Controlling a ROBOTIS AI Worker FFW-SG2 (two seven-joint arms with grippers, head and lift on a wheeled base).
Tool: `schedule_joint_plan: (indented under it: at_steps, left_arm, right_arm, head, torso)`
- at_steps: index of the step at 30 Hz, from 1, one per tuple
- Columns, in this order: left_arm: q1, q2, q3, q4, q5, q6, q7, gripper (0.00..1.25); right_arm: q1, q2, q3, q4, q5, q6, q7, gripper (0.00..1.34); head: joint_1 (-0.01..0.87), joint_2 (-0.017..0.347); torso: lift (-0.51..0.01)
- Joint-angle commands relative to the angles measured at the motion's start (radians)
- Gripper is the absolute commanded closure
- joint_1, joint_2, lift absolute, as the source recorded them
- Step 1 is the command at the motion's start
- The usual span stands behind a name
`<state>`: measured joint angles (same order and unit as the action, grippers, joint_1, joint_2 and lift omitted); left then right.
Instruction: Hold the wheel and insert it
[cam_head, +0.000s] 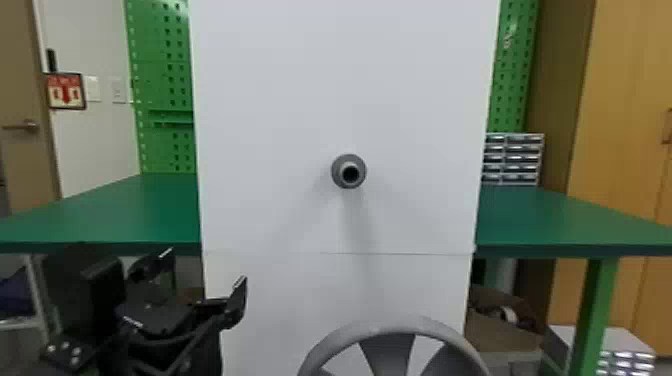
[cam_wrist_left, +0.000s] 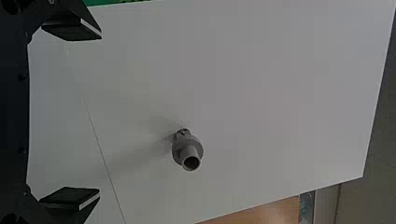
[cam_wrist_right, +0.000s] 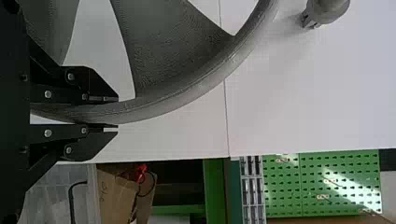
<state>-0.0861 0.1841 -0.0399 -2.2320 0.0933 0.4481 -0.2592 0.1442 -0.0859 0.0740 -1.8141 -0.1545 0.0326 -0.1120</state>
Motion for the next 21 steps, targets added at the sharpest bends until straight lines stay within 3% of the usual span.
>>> schedule_joint_plan:
  at_steps: [1,21]
  left_arm:
    - [-0.001,0.000,-0.002,0.000,-0.003,0.000,0.000,0.10]
    - [0.000,0.000,-0.008,0.009,-0.007,-0.003,0.000,0.10]
  right_arm:
    - [-0.003,0.000,0.000,-0.021,-0.011,0.010,0.000,1.21]
    - [-0.009,0.003,-0.010,-0.117,-0.031,0.061,0.003,1.21]
  head:
    - [0.210,0.009]
    - [0.210,0.009]
  torso:
    - [-0.442]
    - [-0.442]
